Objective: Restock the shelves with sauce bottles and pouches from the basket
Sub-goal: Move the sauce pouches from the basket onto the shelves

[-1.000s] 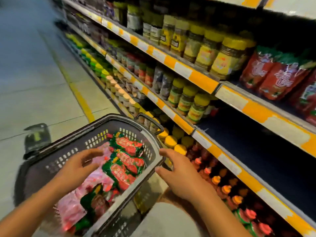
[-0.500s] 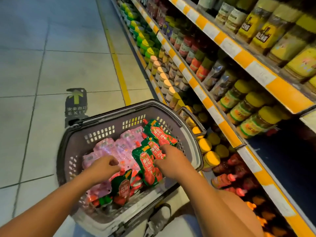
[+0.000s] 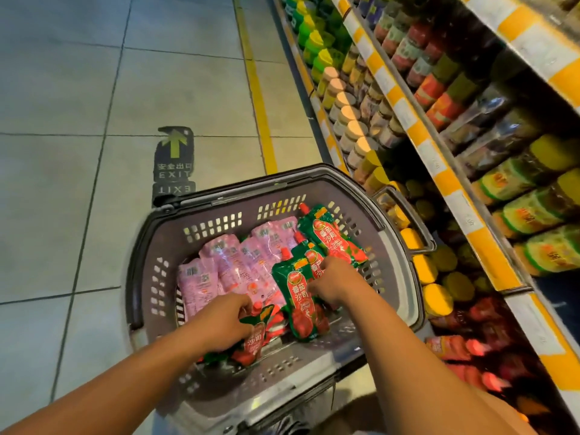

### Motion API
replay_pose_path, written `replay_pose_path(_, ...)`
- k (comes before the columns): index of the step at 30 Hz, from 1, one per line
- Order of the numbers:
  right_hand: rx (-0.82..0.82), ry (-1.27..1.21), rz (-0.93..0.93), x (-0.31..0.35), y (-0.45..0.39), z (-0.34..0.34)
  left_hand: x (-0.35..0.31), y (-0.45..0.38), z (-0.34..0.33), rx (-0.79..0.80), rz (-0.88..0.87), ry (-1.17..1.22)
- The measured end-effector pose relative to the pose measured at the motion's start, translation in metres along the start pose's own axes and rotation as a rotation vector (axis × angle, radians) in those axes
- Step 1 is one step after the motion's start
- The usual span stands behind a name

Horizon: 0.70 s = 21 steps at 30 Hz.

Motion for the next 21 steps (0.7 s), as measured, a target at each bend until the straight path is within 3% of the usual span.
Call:
replay_pose_path(10, 0.276, 0.054, -0.093, -0.020, -0.010, -0.068, 0.006, -0.015, -0.014, 0.049, 0.042, -0.107)
replay_pose_path(21, 0.164, 0.046, -0.172, -0.030, -0.017, -0.074, 0.008, -0.015, -0.016, 0.010, 0.015, -0.152)
Point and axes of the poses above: each hand's wrist, its own y-axis away from the middle knuckle, its own z-axis out of the back of the hand, x = y × z, the point moved 9 cm from there along -y, towards the middle knuckle, and after that the axes turned 12 degrees about z, right-handed, at the moved point
